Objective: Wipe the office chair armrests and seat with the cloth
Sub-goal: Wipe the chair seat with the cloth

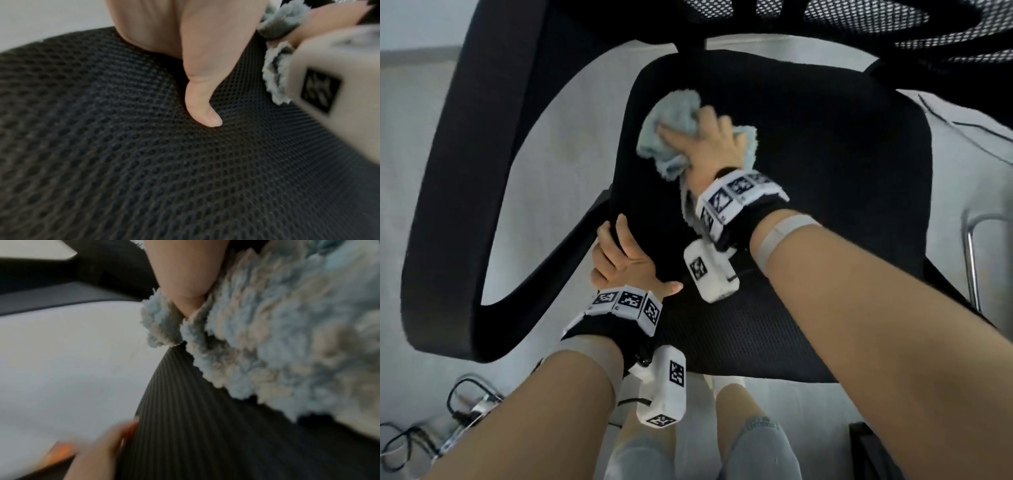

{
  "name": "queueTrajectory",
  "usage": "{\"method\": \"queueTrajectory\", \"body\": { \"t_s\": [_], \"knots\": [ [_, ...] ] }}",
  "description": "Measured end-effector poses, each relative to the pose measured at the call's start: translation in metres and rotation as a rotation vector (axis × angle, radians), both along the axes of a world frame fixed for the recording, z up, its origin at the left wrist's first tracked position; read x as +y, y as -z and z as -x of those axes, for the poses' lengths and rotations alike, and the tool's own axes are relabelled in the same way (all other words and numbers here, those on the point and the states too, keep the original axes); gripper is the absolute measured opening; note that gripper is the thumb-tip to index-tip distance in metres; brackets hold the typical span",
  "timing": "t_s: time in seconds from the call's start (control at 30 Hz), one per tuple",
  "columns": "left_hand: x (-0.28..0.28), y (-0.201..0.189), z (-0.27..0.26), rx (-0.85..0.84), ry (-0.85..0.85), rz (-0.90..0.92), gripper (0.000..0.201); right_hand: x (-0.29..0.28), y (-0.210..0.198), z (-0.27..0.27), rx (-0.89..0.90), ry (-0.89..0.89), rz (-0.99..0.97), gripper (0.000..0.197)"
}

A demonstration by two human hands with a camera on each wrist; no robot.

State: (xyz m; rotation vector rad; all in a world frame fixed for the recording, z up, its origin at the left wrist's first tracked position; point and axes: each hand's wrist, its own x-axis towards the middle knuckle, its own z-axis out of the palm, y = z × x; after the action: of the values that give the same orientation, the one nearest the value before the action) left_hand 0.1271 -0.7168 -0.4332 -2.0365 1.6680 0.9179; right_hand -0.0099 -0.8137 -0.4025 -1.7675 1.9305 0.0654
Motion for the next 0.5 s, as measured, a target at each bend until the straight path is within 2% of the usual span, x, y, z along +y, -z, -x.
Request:
{"method": "queueTrajectory", "body": {
  "t_s": [0.13,0.2,0.27,0.3,0.4,0.43,0.5],
  "knots": [
    [0.004,0.002,-0.001,0.027,-0.076,0.101,0.126,0.050,-0.001,0.001,-0.105,-0.336,-0.073,0.044],
    [0.010,0.000,0.002,0.045,-0.115,0.207,0.109,0.086,0.001,-0.001,-0.151,-0.411,-0.118,0.046],
    [0.016,-0.011,0.005,0.042,-0.145,0.333,0.081,0.118,-0.004,0.000,-0.251,-0.300,-0.127,0.040],
    [0.018,-0.017,0.003,0.047,-0.123,0.302,0.077,0.131,-0.006,0.000,-0.339,-0.202,-0.136,0.037],
    [0.022,-0.045,-0.003,0.090,0.026,0.039,0.099,0.155,-0.017,0.001,-0.627,0.097,-0.184,0.041],
    [0.022,-0.051,-0.005,0.155,0.041,0.003,0.098,0.159,-0.024,0.002,-0.700,0.220,-0.174,0.037],
    [0.024,-0.072,0.002,0.366,0.017,-0.051,0.081,0.164,-0.052,0.010,-0.808,0.439,-0.191,0.031]
  ]
}}
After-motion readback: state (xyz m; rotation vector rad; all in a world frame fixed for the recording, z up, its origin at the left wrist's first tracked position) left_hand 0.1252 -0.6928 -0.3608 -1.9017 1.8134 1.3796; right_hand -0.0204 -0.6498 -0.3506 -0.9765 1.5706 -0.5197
